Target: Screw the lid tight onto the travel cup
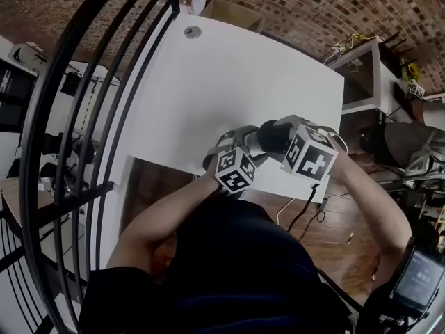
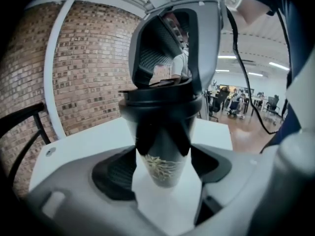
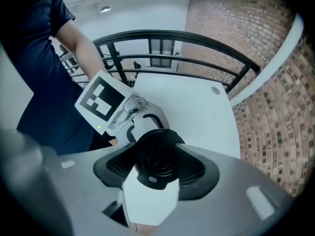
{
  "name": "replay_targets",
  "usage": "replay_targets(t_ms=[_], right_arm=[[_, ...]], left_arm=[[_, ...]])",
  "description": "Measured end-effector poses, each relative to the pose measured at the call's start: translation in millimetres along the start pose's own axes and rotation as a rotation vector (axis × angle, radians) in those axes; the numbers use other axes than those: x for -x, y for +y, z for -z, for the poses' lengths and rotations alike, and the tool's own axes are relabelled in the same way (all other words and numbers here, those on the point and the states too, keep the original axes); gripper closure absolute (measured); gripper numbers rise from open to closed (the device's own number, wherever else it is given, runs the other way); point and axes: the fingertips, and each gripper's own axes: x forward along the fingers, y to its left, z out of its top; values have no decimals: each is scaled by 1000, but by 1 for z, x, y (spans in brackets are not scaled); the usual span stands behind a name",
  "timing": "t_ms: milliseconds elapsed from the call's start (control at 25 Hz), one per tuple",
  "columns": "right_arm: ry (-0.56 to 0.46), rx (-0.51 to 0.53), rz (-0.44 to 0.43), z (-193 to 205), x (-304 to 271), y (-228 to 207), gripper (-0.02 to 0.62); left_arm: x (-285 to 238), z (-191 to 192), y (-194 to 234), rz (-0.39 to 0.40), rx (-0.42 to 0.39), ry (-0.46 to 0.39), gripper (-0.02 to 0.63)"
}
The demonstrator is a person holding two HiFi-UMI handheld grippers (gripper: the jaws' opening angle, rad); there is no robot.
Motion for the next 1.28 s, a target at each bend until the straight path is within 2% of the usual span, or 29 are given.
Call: replay_targets(t_ms=[80, 160, 240, 320, 440, 520, 640, 720, 880, 1080, 1280], right_arm=[[-35, 23, 13, -2, 2, 5, 337], [-123, 1, 39, -6, 13, 6, 346], [-271, -107, 59, -11, 33, 3, 348], [-458, -269, 91, -16, 58, -8, 368], [-724, -541, 201, -4, 92, -31, 524], [-847, -702, 256, 16, 109, -39, 570], [-995, -876, 324, 45, 124, -38, 584], [-1079, -943, 387, 62, 128, -28, 584], [-1162, -1003, 504, 85, 138, -6, 584], [-1168, -924, 687, 99, 155, 11, 584], [-1192, -870, 793, 110, 171, 19, 584]], left_arm=[[1, 3, -3, 3, -11, 3, 258], [5, 7, -5, 3, -4, 10, 259], [14, 12, -2, -8, 20, 14, 259], [33, 13, 9, -56, 53, -10, 268], [83, -9, 38, -220, 120, -152, 391], [115, -38, 52, -314, 203, -278, 478], [145, -83, 51, -327, 302, -401, 528], [157, -109, 44, -315, 304, -445, 552], [168, -146, 29, -295, 277, -488, 597], [163, -166, 10, -292, 282, -488, 600], [155, -180, -11, -247, 245, -495, 600]])
